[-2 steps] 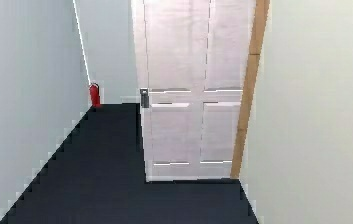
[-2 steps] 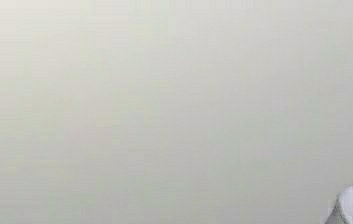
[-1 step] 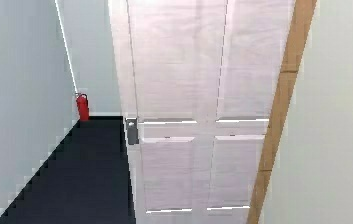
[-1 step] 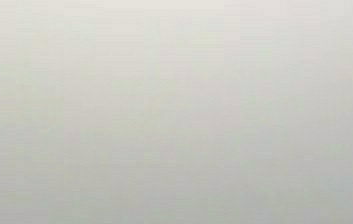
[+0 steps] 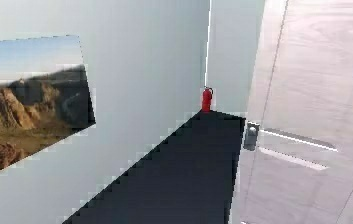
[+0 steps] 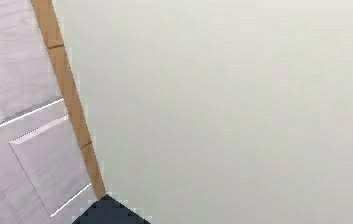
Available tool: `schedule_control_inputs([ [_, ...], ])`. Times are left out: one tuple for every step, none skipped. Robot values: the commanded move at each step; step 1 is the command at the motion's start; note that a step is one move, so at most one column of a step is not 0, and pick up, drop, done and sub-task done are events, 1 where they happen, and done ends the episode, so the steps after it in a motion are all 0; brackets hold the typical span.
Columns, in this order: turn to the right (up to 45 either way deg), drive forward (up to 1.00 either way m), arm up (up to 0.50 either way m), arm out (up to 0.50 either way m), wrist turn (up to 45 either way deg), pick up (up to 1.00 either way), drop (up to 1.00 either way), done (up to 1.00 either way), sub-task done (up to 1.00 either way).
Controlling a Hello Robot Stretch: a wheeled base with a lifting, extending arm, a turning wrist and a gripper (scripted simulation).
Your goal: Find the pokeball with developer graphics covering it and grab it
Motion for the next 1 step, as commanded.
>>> schedule_control_inputs([
  [0.0,1.00,0.00,0.00,0.0,0.00,0.00,0.00,0.00],
])
